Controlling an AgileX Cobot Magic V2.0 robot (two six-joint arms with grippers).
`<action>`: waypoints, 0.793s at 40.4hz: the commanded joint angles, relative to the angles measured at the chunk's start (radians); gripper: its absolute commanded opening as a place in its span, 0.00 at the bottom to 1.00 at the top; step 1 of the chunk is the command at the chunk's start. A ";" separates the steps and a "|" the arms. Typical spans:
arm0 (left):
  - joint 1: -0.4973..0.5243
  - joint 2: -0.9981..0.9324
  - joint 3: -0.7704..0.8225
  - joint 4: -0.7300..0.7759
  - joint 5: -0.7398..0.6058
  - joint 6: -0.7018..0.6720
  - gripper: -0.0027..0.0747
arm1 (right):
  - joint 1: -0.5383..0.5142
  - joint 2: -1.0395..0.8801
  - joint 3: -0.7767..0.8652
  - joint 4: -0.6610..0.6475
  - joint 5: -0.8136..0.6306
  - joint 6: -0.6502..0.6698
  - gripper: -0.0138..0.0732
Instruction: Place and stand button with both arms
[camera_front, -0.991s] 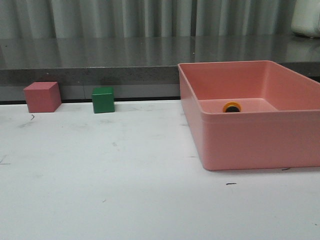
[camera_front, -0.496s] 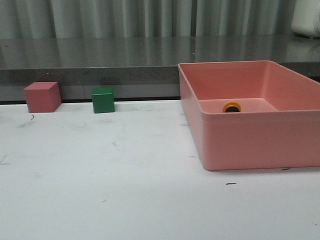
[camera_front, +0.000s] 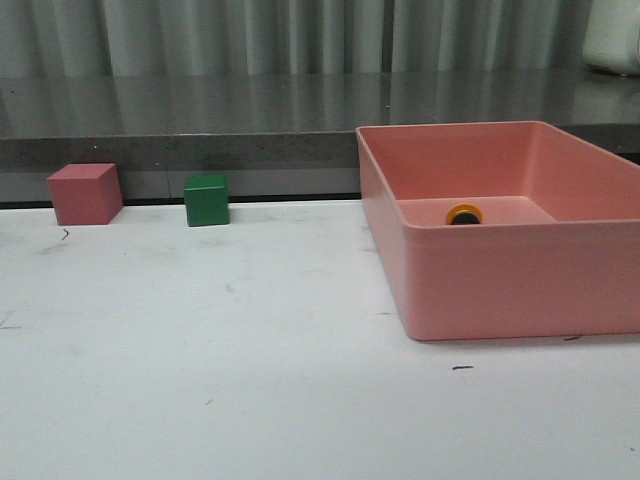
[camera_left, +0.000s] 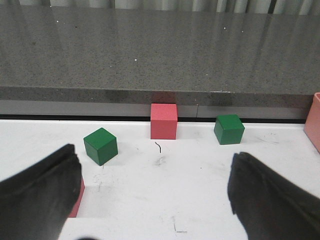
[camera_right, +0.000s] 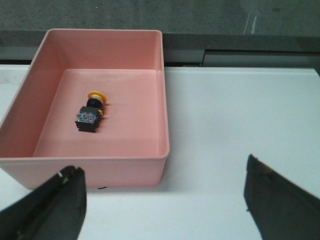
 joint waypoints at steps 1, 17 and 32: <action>-0.006 0.011 -0.034 -0.002 -0.070 -0.002 0.75 | -0.003 0.014 -0.033 -0.002 -0.076 -0.014 0.91; -0.006 0.011 -0.034 -0.002 -0.070 -0.002 0.67 | -0.002 0.224 -0.105 0.173 -0.022 -0.044 0.91; -0.006 0.011 -0.034 -0.002 -0.070 -0.002 0.57 | 0.051 0.568 -0.305 0.339 0.133 -0.208 0.91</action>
